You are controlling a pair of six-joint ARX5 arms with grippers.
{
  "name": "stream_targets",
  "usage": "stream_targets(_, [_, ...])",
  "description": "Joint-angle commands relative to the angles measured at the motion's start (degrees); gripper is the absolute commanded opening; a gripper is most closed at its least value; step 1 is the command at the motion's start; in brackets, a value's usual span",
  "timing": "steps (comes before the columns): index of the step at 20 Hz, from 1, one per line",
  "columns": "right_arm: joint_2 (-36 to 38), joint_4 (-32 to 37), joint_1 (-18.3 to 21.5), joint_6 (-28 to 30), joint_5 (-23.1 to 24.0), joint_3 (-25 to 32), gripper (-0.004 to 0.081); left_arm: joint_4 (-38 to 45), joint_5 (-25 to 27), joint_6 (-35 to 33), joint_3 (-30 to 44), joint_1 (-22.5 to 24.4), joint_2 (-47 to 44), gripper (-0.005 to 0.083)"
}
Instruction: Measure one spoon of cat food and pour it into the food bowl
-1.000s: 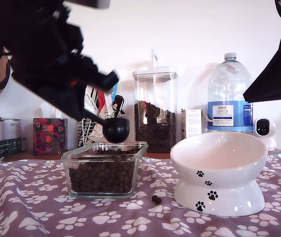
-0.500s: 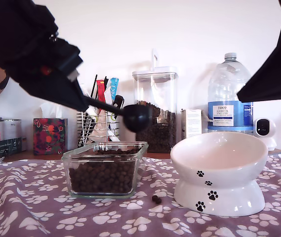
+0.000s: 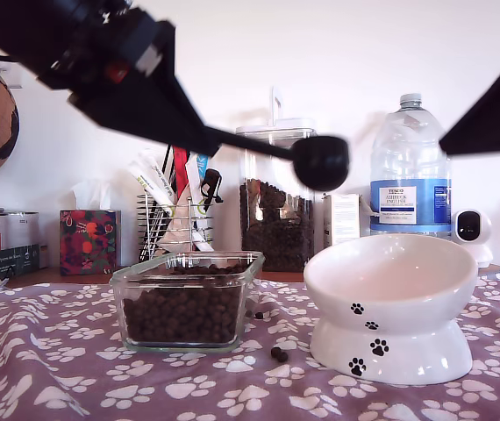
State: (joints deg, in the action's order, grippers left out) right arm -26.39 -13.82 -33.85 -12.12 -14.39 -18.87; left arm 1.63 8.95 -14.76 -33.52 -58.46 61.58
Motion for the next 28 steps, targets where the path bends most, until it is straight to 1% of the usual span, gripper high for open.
stream_targets(1, [1.29,0.33,-0.22,0.13,0.90,-2.32,-0.0003,1.97,-2.23,-0.26,0.92,0.00,1.66,-0.0021])
stream_targets(4, [2.86,-1.16,-0.22,1.55,4.15,-3.89,-0.0003,4.35,-4.72,-0.24,0.92,-0.11,6.03,-0.0021])
stream_targets(7, [3.10,-3.91,-0.20,3.15,6.10,-5.11,-0.0003,7.87,-7.43,0.37,0.90,-0.09,9.99,-0.0021])
stream_targets(12, [3.10,-4.57,-0.20,3.17,6.21,-5.14,-0.0003,10.88,-12.33,5.16,0.81,0.26,13.94,-0.0021])
stream_targets(14, [3.10,-4.52,-0.20,3.41,6.25,-5.14,-0.0003,10.95,-15.06,8.09,0.72,1.33,15.47,-0.0021])
stream_targets(19, [3.10,-4.50,-0.22,3.85,6.45,-5.14,-0.0003,12.63,-19.76,16.31,0.07,5.40,17.62,-0.0021])
stream_targets(20, [3.10,-4.48,-0.22,4.13,6.45,-5.14,-0.0003,12.61,-20.96,17.11,-0.17,6.19,18.01,-0.0021])
stream_targets(25, [3.10,-4.44,-0.22,4.61,7.17,-5.14,-0.0003,13.46,-29.38,22.88,-0.39,9.03,20.22,-0.0021])
stream_targets(28, [3.08,-4.44,-0.22,4.61,7.15,-5.14,-0.0003,13.75,-31.23,27.08,-0.55,10.51,20.61,-0.0021])
